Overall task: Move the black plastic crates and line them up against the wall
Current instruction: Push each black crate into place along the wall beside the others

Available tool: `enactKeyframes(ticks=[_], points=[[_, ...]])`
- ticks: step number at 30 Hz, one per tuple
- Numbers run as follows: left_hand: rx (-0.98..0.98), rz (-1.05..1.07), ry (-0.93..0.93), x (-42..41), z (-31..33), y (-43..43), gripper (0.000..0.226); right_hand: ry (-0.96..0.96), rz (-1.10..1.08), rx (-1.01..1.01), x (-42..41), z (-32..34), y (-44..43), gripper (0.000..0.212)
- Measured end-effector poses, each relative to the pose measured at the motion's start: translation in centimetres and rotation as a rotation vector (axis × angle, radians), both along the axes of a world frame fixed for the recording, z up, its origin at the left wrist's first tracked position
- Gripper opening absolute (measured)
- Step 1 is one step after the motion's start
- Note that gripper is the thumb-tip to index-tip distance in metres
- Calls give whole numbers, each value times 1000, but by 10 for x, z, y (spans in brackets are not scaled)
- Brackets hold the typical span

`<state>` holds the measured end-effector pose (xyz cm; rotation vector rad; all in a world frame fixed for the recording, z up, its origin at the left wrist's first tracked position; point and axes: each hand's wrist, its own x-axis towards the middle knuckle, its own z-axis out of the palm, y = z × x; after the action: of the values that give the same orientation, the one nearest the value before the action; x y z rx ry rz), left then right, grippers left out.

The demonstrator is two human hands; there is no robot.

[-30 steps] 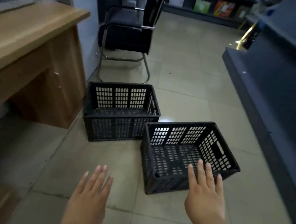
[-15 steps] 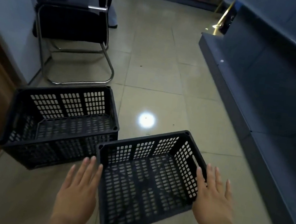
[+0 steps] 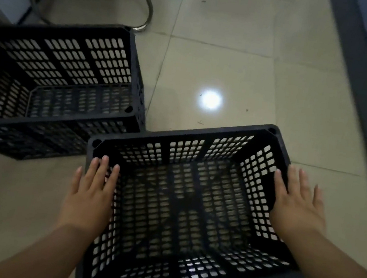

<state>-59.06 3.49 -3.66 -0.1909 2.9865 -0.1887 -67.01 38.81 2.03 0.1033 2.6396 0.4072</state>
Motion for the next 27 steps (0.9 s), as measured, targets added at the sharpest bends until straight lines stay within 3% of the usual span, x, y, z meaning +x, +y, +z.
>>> enactKeyframes(ticks=[6,13,20,27], points=[[-67,35,-10,-6,-52,-1,84,-10,83,52,-33,-69,28,75],[-111,-28,-32,-13,-65,-11,83,3,186,111,-49,-89,39,68],[-127,-32,-81,-6,-57,-18,82,-16,204,91,-48,-77,35,69],[-109,-2,-147,38,2,-41,81,-16,302,51,-39,-21,5,69]])
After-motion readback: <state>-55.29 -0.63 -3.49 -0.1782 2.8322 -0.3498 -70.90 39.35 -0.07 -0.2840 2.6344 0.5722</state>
